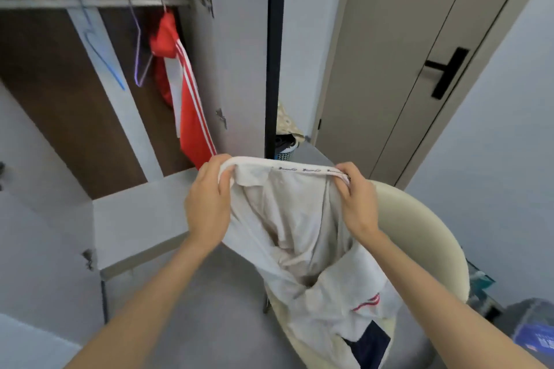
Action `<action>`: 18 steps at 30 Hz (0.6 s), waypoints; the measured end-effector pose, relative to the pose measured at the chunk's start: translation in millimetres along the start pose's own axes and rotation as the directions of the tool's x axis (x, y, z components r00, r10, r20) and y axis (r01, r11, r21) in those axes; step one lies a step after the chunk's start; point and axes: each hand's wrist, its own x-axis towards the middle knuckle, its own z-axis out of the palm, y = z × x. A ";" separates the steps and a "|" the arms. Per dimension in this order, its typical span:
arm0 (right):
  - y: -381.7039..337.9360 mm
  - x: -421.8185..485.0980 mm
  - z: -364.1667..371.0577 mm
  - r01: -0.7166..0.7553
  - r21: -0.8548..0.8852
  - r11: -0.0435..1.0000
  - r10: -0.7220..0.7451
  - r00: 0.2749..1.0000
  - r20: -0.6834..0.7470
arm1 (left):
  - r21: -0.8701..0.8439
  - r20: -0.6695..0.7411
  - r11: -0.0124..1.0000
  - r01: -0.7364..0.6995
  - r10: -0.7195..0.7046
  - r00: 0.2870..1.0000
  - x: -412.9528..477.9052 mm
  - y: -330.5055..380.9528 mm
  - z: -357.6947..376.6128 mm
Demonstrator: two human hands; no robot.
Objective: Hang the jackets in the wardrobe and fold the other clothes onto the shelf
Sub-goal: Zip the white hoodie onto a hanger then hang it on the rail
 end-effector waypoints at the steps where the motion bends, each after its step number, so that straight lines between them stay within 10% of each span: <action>1: -22.4 4.7 1.1 0.043 0.016 0.999 -0.043 0.999 0.014 | -0.002 -0.044 1.000 -0.004 0.004 0.999 3.7 1.8 -21.1; 11: -235.1 43.7 35.8 0.399 0.148 0.905 -0.411 0.910 0.057 | 0.091 -0.393 0.993 0.079 -0.037 0.919 41.4 14.3 -211.6; 18: -284.6 42.0 80.9 0.447 0.133 0.885 -0.465 0.835 0.293 | 0.522 -0.112 0.850 0.065 -0.007 0.994 25.4 9.1 -279.7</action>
